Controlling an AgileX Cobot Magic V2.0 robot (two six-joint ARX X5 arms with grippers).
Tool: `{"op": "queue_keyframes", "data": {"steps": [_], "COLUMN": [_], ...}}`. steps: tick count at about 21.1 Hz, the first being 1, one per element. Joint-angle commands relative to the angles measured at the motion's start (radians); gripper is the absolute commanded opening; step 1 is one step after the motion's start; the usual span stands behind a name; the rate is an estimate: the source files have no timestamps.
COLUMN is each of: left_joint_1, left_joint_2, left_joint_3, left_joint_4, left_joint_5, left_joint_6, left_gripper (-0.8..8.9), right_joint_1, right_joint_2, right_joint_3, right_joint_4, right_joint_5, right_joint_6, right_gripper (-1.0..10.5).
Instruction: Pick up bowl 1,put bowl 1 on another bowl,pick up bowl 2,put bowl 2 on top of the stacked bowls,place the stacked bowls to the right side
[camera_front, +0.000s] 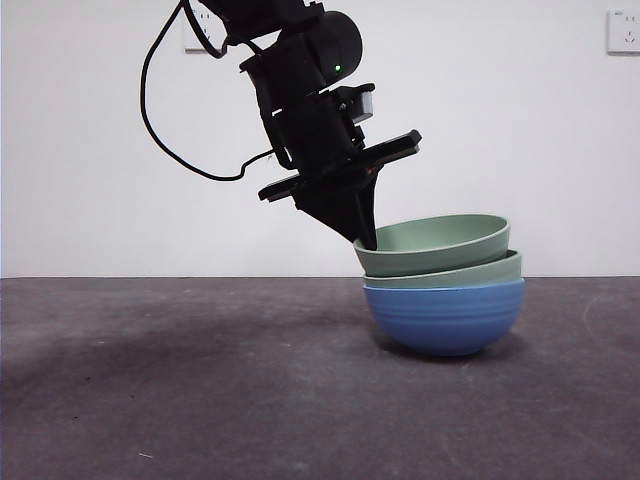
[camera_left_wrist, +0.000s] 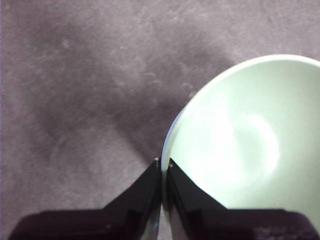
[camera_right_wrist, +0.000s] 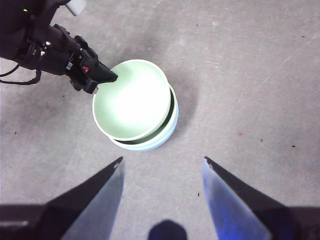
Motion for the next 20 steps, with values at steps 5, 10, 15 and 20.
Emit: {"op": "queue_keyframes", "data": {"steps": [5, 10, 15, 20], "left_joint_1": [-0.032, -0.036, -0.036, -0.008], "left_joint_2": [0.011, 0.011, -0.027, -0.186], "left_joint_3": [-0.002, -0.002, -0.001, -0.001], "left_joint_4": [0.001, 0.002, -0.025, -0.130], "left_joint_5": [-0.002, 0.000, -0.002, -0.003], "left_joint_6": [0.058, 0.056, 0.053, 0.067], "left_gripper": [0.07, 1.98, 2.52, 3.24], "right_joint_1": [0.001, 0.001, 0.001, 0.001], "right_joint_2": [-0.001, -0.001, -0.001, 0.034], "right_joint_3": [0.001, 0.001, 0.001, 0.001], "right_joint_4": [0.005, 0.003, -0.009, -0.009], "right_joint_5": [-0.001, -0.002, -0.001, -0.001], "right_joint_6": [0.010, 0.010, 0.010, 0.020], "right_gripper": [2.6, 2.6, 2.6, 3.1]}}
